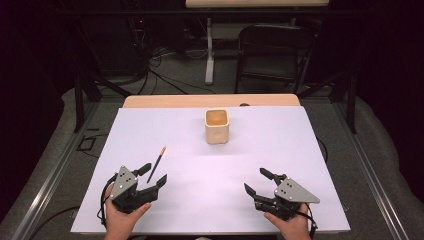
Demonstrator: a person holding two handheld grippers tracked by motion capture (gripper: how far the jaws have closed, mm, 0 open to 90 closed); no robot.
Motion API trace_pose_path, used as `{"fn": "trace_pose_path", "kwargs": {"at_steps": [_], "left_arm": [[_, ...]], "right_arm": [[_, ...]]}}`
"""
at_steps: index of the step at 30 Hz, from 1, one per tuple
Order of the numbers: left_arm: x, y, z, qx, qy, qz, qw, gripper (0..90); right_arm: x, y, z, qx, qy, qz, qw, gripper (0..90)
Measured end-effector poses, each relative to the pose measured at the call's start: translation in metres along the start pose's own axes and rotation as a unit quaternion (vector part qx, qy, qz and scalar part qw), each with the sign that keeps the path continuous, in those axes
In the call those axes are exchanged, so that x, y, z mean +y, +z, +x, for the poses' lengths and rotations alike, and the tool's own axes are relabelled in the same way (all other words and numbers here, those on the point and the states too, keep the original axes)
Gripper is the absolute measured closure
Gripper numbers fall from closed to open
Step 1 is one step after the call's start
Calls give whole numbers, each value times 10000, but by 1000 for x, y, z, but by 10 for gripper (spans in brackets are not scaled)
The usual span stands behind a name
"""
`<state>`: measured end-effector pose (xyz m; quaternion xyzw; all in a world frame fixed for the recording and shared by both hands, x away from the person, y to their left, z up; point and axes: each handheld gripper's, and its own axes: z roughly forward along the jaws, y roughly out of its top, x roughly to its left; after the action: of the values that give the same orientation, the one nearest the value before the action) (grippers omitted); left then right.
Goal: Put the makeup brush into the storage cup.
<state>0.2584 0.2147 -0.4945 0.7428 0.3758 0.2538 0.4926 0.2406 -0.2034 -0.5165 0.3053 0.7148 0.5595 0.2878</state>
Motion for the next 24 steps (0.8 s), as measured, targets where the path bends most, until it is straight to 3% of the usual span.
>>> {"fn": "trace_pose_path", "kwargs": {"at_steps": [8, 18, 24], "left_arm": [[11, 10, 2, -102, -163, 646, 9977, 336], [20, 15, 8, -67, -273, 921, 9954, 336], [23, 20, 14, -110, -393, 1159, 9924, 336]], "right_arm": [[1, -1, -3, -37, 67, -12, 10000, 303], [-1, 0, -1, -3, 46, 21, 10000, 304], [-2, 1, 0, 21, 21, 59, 10000, 303]]}}
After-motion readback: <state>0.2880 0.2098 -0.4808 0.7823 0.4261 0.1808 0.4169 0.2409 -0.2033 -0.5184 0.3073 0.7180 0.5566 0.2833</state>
